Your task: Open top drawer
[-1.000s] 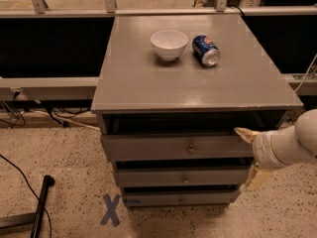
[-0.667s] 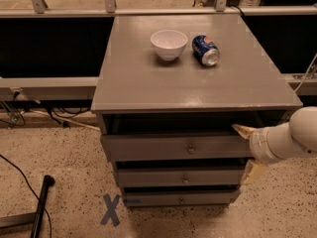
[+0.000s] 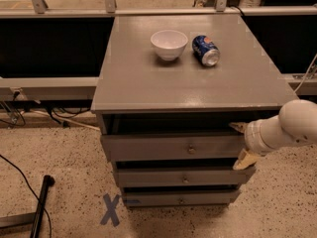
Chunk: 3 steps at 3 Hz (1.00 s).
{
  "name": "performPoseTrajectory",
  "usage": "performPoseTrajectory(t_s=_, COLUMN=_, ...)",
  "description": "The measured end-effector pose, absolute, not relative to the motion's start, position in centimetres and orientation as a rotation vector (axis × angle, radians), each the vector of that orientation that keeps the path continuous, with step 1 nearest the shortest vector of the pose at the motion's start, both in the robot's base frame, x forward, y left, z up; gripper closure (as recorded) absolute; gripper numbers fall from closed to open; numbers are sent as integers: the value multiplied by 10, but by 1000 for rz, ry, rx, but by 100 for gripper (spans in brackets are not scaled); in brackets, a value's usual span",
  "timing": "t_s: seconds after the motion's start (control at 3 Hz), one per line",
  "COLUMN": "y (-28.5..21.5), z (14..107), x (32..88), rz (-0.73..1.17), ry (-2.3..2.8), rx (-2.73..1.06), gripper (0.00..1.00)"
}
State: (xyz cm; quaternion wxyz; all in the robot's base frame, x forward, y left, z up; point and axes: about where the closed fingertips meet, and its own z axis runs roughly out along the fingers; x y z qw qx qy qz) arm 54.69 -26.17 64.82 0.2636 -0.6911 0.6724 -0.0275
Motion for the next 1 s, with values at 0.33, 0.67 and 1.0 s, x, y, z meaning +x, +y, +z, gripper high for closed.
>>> performPoseTrajectory(t_s=0.33, y=-261, z=646, x=551, rz=-83, ry=1832, rx=-1860, gripper=40)
performPoseTrajectory(t_s=0.67, y=-256, z=645, x=545, rz=-62, ry=1833, rx=-1866, gripper=63)
performPoseTrajectory(t_s=1.0, y=-252, z=648, x=533, rz=-39, ry=1828, rx=-1876, gripper=79)
